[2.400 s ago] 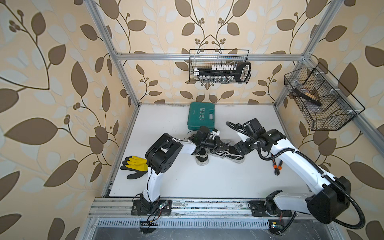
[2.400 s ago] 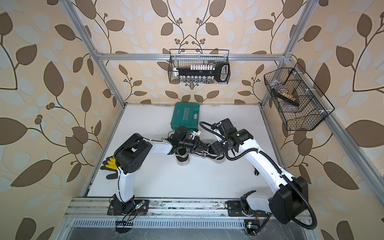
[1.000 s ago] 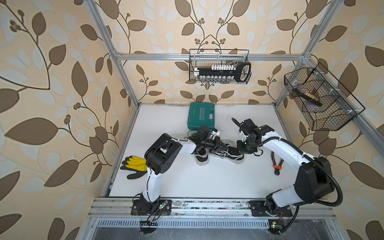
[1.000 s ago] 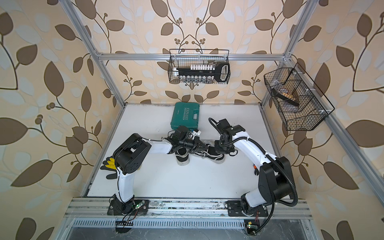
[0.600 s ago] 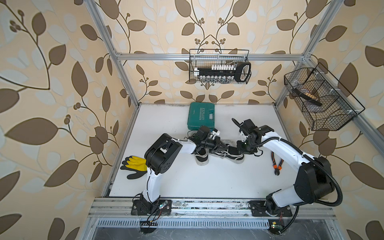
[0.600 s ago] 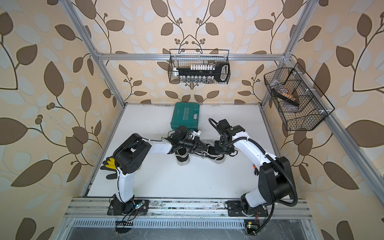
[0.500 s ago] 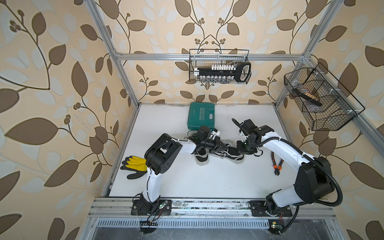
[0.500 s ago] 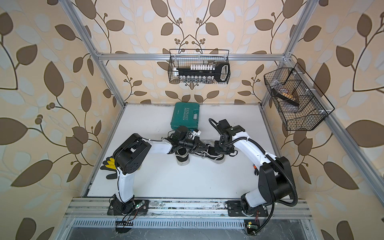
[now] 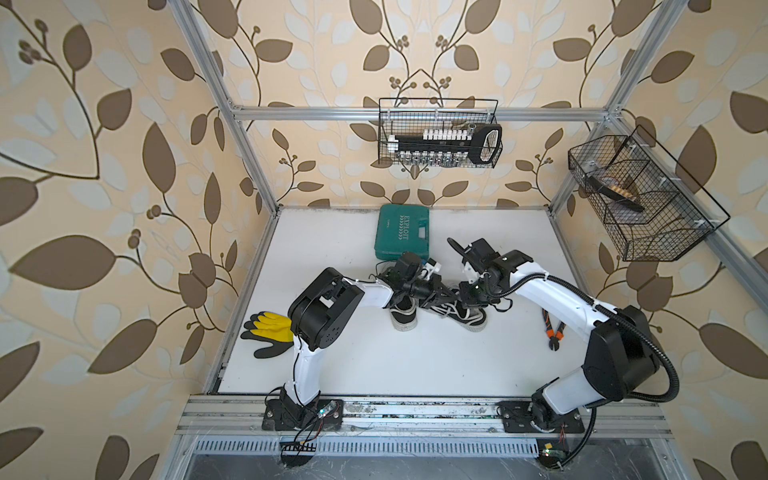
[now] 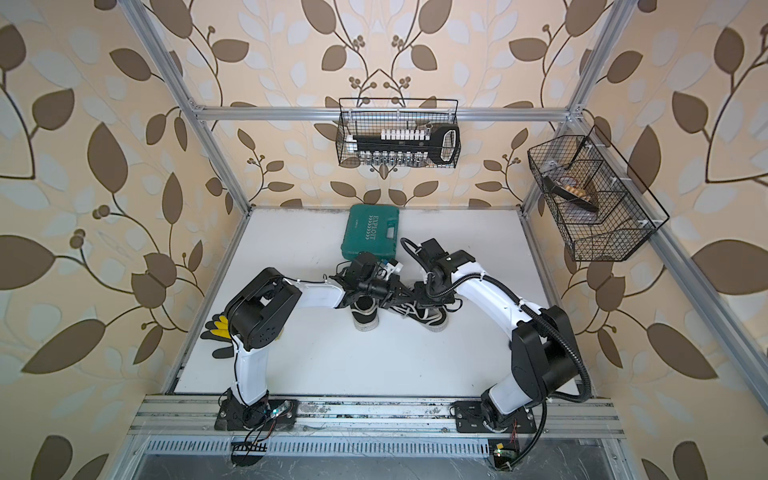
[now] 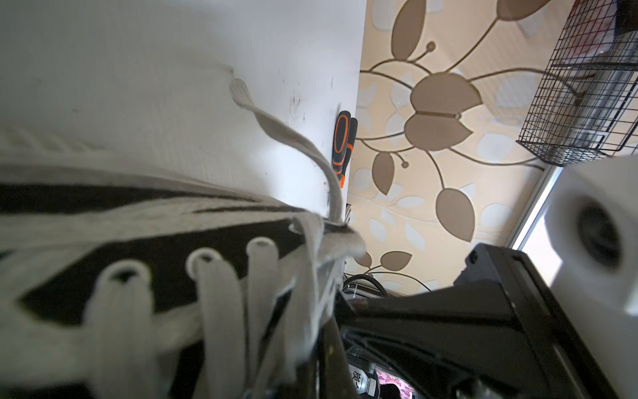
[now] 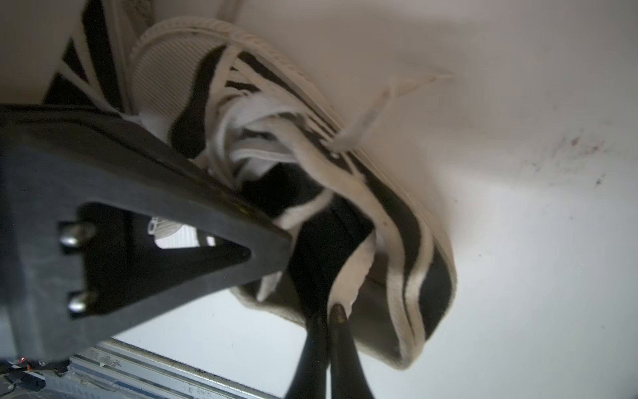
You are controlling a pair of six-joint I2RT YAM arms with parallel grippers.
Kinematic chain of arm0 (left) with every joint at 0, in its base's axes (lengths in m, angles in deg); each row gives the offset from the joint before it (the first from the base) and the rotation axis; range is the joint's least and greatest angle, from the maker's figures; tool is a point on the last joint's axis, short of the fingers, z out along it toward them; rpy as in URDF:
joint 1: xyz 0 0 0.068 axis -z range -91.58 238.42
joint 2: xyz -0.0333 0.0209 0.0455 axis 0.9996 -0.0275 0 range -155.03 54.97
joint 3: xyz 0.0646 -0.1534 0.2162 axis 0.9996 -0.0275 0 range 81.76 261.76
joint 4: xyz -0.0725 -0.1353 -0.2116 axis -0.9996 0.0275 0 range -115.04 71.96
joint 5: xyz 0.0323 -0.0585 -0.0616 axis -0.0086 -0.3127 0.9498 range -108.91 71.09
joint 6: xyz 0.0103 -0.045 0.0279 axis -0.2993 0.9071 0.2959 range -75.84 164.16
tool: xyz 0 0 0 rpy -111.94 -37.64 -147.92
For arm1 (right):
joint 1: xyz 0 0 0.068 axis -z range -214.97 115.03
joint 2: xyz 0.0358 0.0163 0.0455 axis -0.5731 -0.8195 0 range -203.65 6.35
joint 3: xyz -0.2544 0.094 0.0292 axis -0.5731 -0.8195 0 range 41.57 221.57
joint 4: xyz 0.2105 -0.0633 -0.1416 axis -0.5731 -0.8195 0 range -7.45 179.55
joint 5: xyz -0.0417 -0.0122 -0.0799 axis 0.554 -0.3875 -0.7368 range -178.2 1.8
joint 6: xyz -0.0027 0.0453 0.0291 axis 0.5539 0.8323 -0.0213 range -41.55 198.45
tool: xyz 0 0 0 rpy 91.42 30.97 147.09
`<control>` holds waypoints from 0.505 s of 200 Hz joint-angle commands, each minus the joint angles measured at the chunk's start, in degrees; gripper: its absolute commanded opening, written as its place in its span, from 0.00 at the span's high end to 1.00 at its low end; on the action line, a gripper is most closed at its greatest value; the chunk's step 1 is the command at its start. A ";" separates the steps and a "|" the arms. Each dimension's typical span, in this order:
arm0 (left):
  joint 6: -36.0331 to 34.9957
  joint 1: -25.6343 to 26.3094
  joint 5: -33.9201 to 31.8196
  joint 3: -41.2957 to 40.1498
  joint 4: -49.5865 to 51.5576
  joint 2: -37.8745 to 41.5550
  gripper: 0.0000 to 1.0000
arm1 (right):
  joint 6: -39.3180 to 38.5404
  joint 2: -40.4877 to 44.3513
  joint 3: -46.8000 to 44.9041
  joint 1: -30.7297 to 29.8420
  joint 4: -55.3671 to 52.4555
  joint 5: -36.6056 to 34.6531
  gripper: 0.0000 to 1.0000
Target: Insert the insole into the shoe
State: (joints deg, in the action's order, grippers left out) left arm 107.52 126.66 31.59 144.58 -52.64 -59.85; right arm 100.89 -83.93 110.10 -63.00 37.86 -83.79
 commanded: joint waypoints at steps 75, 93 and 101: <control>-0.52 0.61 0.65 -0.31 -1.88 3.76 1.00 | 2.56 -1.86 -7.26 -0.57 -0.39 -14.16 1.00; -0.60 0.42 0.74 -0.58 -1.77 3.86 1.00 | 2.88 -2.47 -8.11 0.15 -1.06 -15.49 1.00; -0.76 0.37 0.74 -0.68 -1.57 3.98 1.00 | 2.89 -3.24 -7.49 0.16 -2.25 -17.02 1.00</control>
State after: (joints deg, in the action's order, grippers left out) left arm 107.54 126.64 31.52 144.32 -52.31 -59.61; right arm 102.27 -85.92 103.74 -63.09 38.13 -96.36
